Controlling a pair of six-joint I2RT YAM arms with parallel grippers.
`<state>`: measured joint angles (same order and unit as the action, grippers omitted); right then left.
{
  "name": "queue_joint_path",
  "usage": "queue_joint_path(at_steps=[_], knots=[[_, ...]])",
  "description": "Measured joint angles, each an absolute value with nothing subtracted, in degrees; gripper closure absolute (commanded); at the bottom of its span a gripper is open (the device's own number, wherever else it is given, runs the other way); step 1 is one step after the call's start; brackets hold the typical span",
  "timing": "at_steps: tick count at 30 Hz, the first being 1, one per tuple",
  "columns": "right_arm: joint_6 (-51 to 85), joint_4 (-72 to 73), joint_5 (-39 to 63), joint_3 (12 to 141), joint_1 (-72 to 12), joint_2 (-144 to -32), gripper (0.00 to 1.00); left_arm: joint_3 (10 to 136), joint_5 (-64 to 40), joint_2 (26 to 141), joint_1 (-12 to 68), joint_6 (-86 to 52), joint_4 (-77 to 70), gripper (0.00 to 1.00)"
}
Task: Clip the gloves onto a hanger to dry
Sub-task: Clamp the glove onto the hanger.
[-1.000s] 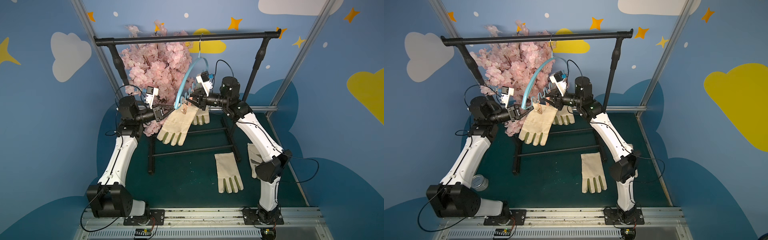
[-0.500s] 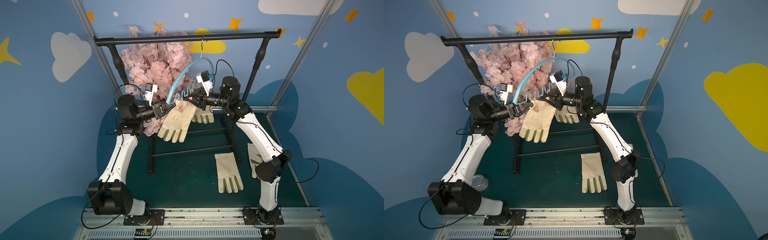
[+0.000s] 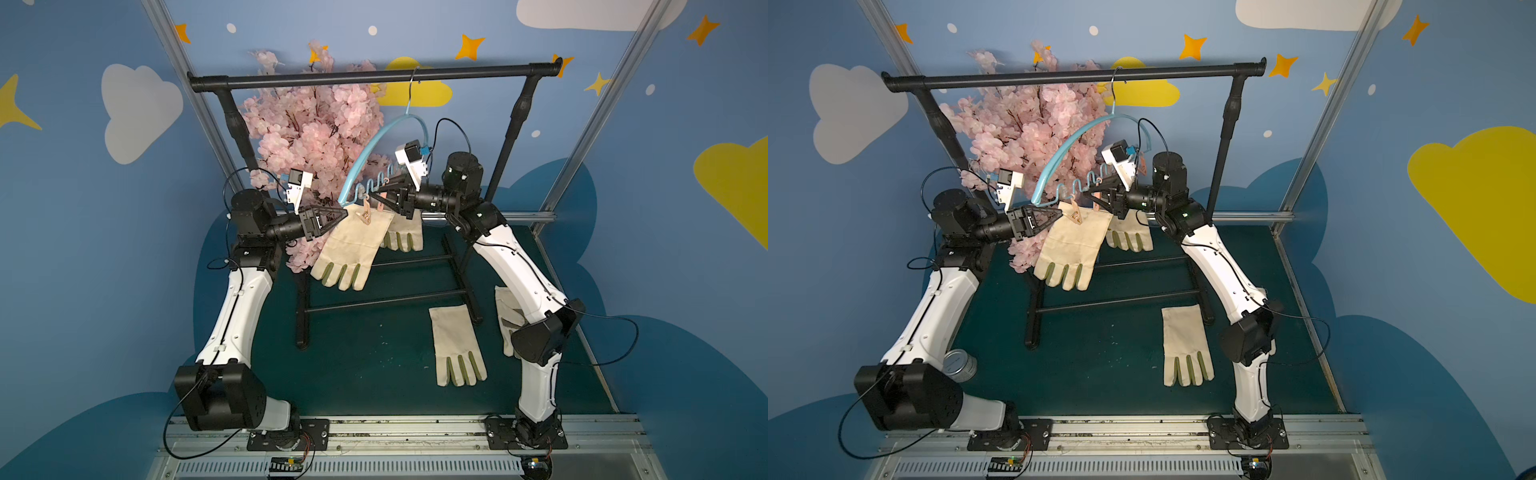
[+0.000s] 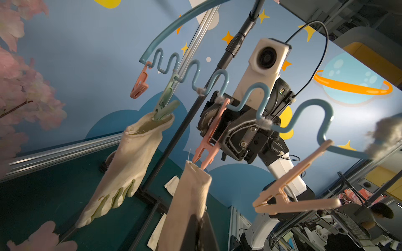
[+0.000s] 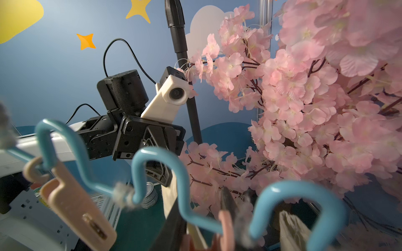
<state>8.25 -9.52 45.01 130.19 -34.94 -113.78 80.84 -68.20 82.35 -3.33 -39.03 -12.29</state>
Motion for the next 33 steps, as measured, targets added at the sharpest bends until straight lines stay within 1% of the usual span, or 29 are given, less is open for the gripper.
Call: queue_joint_path(at_steps=[5, 15, 33], knots=[[8.86, -8.75, 45.12, 129.88, -34.79, -113.78, 0.91, 80.84, -69.78, 82.46, -3.33, -40.38, -13.37, 0.97], [10.26, -7.42, 46.11, 129.23, -34.59, -113.78, 0.91, 80.84, -69.71, 83.35, -3.33, -41.71, -14.41, 0.97], [11.73, -6.63, 47.22, 128.97, -34.59, -113.78, 0.92, 80.90, -69.01, 84.49, -3.22, -47.16, -21.56, 0.97]])
